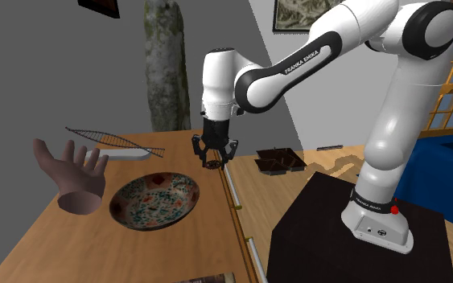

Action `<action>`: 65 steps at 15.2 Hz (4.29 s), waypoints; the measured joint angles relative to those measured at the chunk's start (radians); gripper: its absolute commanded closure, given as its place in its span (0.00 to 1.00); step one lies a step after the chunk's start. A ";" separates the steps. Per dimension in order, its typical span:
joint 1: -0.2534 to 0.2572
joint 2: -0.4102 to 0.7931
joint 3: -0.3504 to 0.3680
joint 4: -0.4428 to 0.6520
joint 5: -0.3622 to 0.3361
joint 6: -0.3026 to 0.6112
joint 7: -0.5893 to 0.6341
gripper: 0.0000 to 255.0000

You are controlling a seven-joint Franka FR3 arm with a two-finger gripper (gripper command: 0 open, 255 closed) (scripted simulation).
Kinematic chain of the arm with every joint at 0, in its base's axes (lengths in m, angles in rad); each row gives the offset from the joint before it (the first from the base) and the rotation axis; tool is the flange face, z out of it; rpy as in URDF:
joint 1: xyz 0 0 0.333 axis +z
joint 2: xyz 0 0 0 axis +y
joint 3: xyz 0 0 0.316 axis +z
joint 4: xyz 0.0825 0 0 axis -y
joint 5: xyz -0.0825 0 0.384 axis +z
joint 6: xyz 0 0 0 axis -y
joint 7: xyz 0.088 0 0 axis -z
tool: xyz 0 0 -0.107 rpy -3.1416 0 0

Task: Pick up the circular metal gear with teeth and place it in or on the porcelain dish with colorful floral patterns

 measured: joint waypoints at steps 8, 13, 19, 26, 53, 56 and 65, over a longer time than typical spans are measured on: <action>0.000 -0.002 0.000 0.003 0.003 -0.007 -0.002 1.00; -0.002 -0.027 -0.005 0.042 0.026 -0.067 -0.019 1.00; -0.004 -0.060 -0.015 0.097 0.052 -0.144 -0.040 1.00; -0.005 -0.085 -0.023 0.173 0.069 -0.238 -0.052 1.00; 0.528 0.598 0.022 0.904 -0.470 -0.510 0.488 1.00; 0.517 0.599 0.021 0.863 -0.473 -0.472 0.495 1.00; 0.492 0.598 0.019 0.773 -0.477 -0.390 0.510 1.00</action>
